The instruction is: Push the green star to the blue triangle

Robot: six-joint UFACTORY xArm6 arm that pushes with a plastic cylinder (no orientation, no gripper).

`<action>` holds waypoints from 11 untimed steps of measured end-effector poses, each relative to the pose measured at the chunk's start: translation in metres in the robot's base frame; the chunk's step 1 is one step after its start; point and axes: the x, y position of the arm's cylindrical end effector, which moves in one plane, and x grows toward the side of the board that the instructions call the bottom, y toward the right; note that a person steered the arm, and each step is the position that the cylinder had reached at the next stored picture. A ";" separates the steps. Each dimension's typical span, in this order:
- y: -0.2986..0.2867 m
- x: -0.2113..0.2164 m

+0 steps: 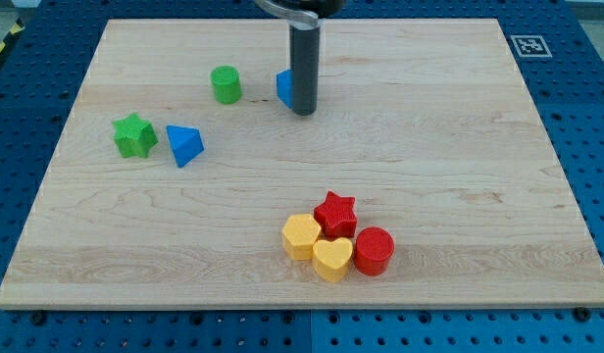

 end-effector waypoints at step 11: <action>-0.203 0.053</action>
